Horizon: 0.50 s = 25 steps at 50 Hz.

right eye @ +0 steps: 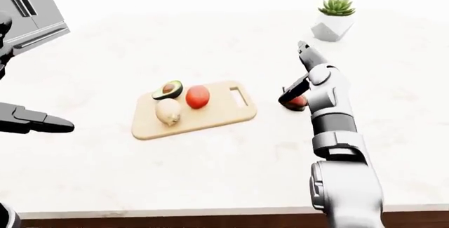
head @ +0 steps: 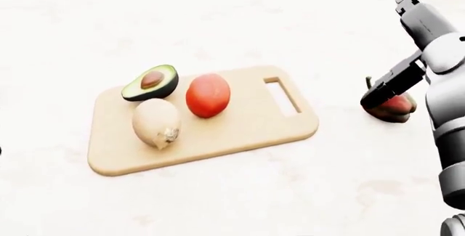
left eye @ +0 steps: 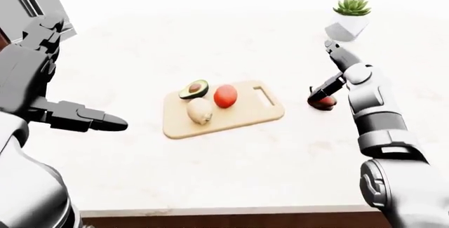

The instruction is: Place the avocado, onion, tomato and bell pepper on the cutting board.

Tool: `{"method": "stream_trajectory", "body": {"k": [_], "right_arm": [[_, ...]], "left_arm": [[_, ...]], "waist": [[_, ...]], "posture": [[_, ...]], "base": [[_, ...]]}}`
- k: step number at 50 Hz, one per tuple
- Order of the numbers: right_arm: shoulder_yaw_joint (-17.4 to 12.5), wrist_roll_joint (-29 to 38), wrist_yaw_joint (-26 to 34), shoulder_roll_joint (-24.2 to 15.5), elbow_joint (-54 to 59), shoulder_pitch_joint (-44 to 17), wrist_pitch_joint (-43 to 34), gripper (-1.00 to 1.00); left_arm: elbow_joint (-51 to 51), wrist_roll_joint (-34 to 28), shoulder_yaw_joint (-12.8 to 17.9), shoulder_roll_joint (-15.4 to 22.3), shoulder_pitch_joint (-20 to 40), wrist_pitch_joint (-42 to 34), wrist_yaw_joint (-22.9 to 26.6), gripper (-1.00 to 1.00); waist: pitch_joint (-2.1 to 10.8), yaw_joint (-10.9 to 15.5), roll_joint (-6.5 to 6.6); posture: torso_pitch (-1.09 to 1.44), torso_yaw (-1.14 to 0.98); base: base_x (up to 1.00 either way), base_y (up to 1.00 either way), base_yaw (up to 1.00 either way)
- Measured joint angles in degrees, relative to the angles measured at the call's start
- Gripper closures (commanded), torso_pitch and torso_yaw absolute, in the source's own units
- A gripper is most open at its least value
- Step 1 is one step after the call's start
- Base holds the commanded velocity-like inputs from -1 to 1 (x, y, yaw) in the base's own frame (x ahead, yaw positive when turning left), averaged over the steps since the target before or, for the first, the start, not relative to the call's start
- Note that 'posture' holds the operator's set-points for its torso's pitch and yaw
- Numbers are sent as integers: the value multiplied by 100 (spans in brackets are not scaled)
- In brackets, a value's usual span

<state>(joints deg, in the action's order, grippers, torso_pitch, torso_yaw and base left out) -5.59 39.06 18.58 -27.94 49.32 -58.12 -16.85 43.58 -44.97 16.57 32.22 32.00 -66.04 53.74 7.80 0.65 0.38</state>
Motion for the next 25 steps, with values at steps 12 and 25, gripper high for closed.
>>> {"method": "stream_trajectory", "body": {"k": [12, 25], "right_arm": [[-36, -18, -105, -27, 211, 109, 39, -100], [-42, -85, -130, -67, 350, 246, 50, -79]], "left_arm": [[-53, -21, -48, 85, 154, -49, 56, -100], [-97, -40, -87, 72, 208, -43, 76, -100]], "waist": [[29, 9, -19], [47, 3, -19]], "posture": [[-21, 0], [-21, 0]], "base": [[0, 0, 0], [0, 0, 0]]}}
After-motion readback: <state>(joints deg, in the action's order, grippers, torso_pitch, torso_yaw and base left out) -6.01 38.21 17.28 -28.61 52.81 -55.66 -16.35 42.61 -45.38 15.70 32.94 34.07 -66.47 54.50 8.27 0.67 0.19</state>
